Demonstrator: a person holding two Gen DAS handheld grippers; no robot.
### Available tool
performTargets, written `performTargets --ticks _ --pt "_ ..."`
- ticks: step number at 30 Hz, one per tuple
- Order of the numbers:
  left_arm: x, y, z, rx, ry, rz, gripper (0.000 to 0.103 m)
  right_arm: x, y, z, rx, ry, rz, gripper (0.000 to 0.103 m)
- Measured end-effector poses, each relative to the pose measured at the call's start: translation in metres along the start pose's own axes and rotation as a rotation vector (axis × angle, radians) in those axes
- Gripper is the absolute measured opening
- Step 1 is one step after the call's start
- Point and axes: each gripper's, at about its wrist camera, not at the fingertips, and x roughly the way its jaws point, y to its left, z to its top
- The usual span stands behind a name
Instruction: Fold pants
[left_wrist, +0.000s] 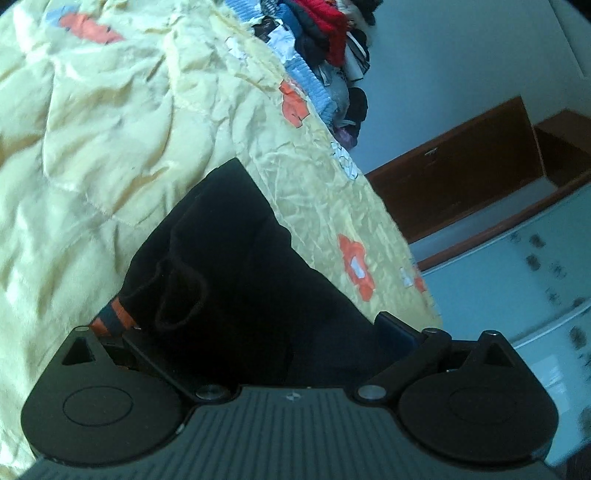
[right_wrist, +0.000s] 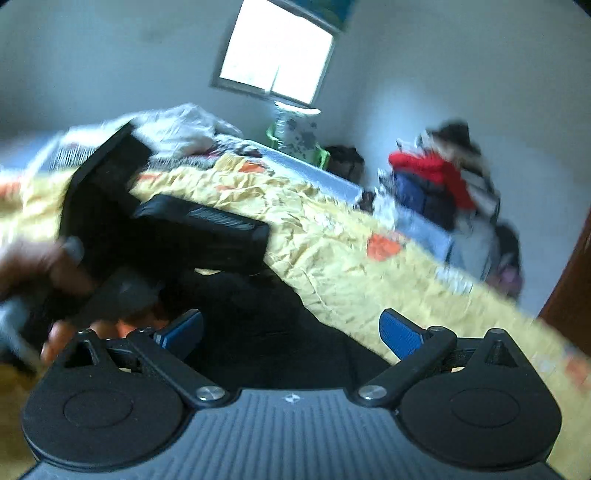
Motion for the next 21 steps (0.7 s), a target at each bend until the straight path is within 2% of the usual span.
performTargets --ticks 1,3,5,7,8,9,11,15,18,21 --pt "0.001 -0.004 -0.001 0.030 -0.009 0.027 0.095 0.010 -0.007 -0.001 0.023 0.028 -0.001 0.093" --pt "0.001 -0.009 -0.003 0.074 -0.030 0.071 0.087 0.034 -0.011 -0.005 0.031 0.109 -0.009 0.048" --pt "0.001 -0.013 -0.006 0.119 -0.058 0.112 0.080 0.056 -0.011 -0.011 0.040 0.170 0.019 0.033" --pt "0.002 -0.015 -0.010 0.165 -0.092 0.157 0.063 0.068 -0.008 -0.014 0.053 0.201 0.061 0.031" --pt "0.002 -0.015 -0.012 0.185 -0.106 0.179 0.047 0.071 -0.004 -0.017 0.048 0.201 0.072 0.031" --pt "0.002 -0.015 -0.013 0.203 -0.119 0.200 0.038 0.070 0.000 -0.017 0.040 0.193 0.070 0.031" --pt "0.001 -0.015 -0.016 0.223 -0.137 0.204 0.028 0.073 0.004 -0.017 0.045 0.183 0.078 0.031" --pt "-0.007 -0.036 -0.027 0.313 -0.194 0.210 0.021 0.072 -0.002 -0.014 0.113 0.161 0.124 0.031" --pt "-0.013 -0.059 -0.038 0.371 -0.233 0.184 0.021 0.061 -0.010 -0.016 0.182 0.116 0.168 0.031" --pt "-0.017 -0.090 -0.052 0.458 -0.279 0.181 0.021 0.040 -0.019 -0.014 0.226 0.057 0.159 0.031"
